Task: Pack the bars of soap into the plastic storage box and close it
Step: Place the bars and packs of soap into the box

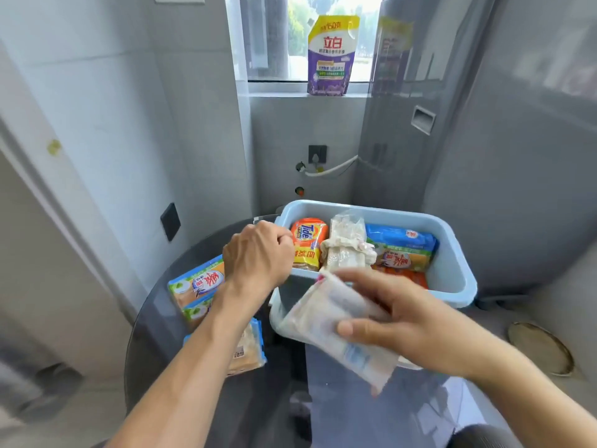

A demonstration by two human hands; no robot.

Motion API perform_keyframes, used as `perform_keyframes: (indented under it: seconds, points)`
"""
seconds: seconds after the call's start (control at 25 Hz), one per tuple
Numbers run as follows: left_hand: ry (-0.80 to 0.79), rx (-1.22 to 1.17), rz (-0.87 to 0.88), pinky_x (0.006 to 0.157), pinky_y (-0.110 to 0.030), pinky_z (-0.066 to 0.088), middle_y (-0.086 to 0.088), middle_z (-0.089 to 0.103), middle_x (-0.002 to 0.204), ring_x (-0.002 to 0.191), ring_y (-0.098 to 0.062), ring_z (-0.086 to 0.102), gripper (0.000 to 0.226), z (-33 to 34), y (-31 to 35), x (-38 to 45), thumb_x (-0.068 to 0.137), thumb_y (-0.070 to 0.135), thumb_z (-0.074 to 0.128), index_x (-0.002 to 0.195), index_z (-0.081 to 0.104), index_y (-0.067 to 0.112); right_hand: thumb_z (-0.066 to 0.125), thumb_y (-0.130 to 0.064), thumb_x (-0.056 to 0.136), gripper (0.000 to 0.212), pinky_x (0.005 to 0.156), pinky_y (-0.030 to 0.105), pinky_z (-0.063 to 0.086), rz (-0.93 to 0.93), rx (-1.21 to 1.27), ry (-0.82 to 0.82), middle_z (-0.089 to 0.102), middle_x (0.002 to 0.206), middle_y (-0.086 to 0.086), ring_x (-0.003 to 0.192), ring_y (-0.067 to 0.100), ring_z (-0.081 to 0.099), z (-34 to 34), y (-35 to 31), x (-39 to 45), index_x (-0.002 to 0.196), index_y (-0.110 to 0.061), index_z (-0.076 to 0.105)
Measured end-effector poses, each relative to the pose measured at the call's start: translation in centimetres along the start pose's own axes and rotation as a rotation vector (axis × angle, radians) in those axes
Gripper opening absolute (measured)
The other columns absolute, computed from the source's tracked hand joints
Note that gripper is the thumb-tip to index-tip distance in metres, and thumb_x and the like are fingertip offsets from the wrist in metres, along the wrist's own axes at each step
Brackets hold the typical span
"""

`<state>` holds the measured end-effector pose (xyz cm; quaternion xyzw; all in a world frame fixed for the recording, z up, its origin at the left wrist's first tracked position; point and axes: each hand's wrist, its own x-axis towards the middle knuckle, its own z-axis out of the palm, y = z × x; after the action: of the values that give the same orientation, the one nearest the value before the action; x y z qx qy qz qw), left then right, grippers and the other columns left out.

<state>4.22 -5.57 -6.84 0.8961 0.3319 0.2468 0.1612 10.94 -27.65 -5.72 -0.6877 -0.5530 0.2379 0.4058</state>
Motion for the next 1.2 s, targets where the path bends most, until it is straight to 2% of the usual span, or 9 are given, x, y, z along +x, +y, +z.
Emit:
perform_keyframes:
  seconds: [0.16, 0.28, 0.44, 0.52, 0.64, 0.72, 0.88, 0.96, 1.2]
  points:
    - [0.003, -0.010, 0.077, 0.080, -0.037, 0.052, -0.003, 0.075, 0.110, 0.096, -0.032, 0.067, 0.035, -0.1, -0.8, -0.6, 0.087, 0.025, 0.049, 0.105, 0.076, 0.036, 0.067, -0.040, 0.088, 0.050, 0.102, 0.033, 0.043, 0.352, -0.215, -0.200, 0.058, 0.132, -0.006, 0.118, 0.010, 0.052, 6.8, 3.2, -0.6, 0.135, -0.029, 0.051]
    - [0.010, 0.057, 0.106, 0.072, -0.034, 0.050, -0.002, 0.076, 0.103, 0.087, -0.029, 0.067, 0.033, -0.1, -1.1, -0.6, 0.089, 0.025, 0.048, 0.103, 0.077, 0.034, 0.061, -0.040, 0.090, 0.042, 0.096, 0.028, 0.045, 0.356, -0.355, -0.139, 0.058, 0.126, -0.013, 0.114, 0.009, 0.054, 7.3, 4.2, -0.3, 0.131, -0.034, 0.053]
    - [-0.004, 0.087, 0.086, 0.062, -0.029, 0.042, -0.001, 0.075, 0.093, 0.071, -0.022, 0.059, 0.032, 0.0, -0.6, -0.1, 0.091, 0.024, 0.046, 0.095, 0.077, 0.026, 0.055, -0.029, 0.093, 0.014, 0.072, 0.023, 0.048, -0.184, -0.625, 0.719, 0.063, 0.094, -0.017, 0.080, 0.004, 0.056, 4.6, 2.6, 0.3, 0.106, -0.029, 0.061]
    - [-0.047, 0.137, 0.041, 0.063, -0.031, 0.041, -0.001, 0.074, 0.092, 0.072, -0.024, 0.057, 0.032, -0.4, 0.1, 0.6, 0.091, 0.025, 0.045, 0.095, 0.077, 0.025, 0.054, -0.026, 0.094, 0.015, 0.076, 0.033, 0.046, -0.228, -0.761, 0.882, 0.065, 0.100, -0.003, 0.088, 0.021, 0.057, 2.7, 1.9, 1.1, 0.105, -0.019, 0.062]
    - [-0.049, 0.473, 0.148, 0.072, -0.038, 0.033, -0.004, 0.065, 0.097, 0.085, -0.026, 0.051, 0.025, -1.0, 1.9, 1.3, 0.088, 0.021, 0.045, 0.093, 0.069, 0.023, 0.033, -0.043, 0.098, 0.027, 0.060, 0.037, 0.043, 0.267, -0.889, 0.616, 0.066, 0.092, -0.003, 0.079, 0.025, 0.059, 1.1, 1.9, 2.8, 0.098, -0.026, 0.054]
    - [-0.018, 0.496, 0.236, 0.069, -0.036, 0.031, -0.006, 0.058, 0.098, 0.087, -0.025, 0.047, 0.018, -1.3, 3.2, 1.9, 0.087, 0.017, 0.046, 0.090, 0.063, 0.021, 0.032, -0.050, 0.094, 0.024, 0.060, 0.037, 0.044, 0.464, -0.700, 0.515, 0.069, 0.091, -0.003, 0.075, 0.025, 0.058, -0.2, 1.8, 4.2, 0.096, -0.030, 0.045]
    - [-0.364, 0.474, 0.184, 0.071, -0.033, 0.033, -0.012, 0.061, 0.110, 0.101, -0.028, 0.050, 0.019, 0.1, 4.9, 2.7, 0.091, 0.030, 0.050, 0.099, 0.061, 0.017, 0.050, -0.075, 0.071, 0.074, 0.080, 0.040, 0.049, 0.668, -0.426, 0.246, 0.065, 0.114, 0.002, 0.101, 0.029, 0.062, -2.2, 2.4, 8.1, 0.119, -0.019, 0.048]
    - [-0.373, 0.556, 0.243, 0.073, -0.033, 0.031, -0.011, 0.059, 0.115, 0.112, -0.029, 0.049, 0.027, 0.5, 4.7, 2.7, 0.092, 0.029, 0.049, 0.109, 0.064, 0.015, 0.062, -0.070, 0.057, 0.082, 0.086, 0.042, 0.052, 0.647, -0.149, 0.169, 0.067, 0.114, 0.001, 0.103, 0.026, 0.064, -2.6, 2.9, 10.0, 0.119, -0.017, 0.056]
    - [-0.413, 0.512, 0.256, 0.072, -0.034, 0.032, -0.009, 0.057, 0.116, 0.110, -0.030, 0.054, 0.032, 0.5, 4.7, 3.4, 0.087, 0.031, 0.049, 0.112, 0.065, 0.020, 0.063, -0.063, 0.053, 0.074, 0.071, 0.036, 0.040, 0.823, -0.324, 0.385, 0.051, 0.085, -0.002, 0.087, 0.024, 0.051, -2.2, 4.2, 12.5, 0.103, -0.018, 0.033]
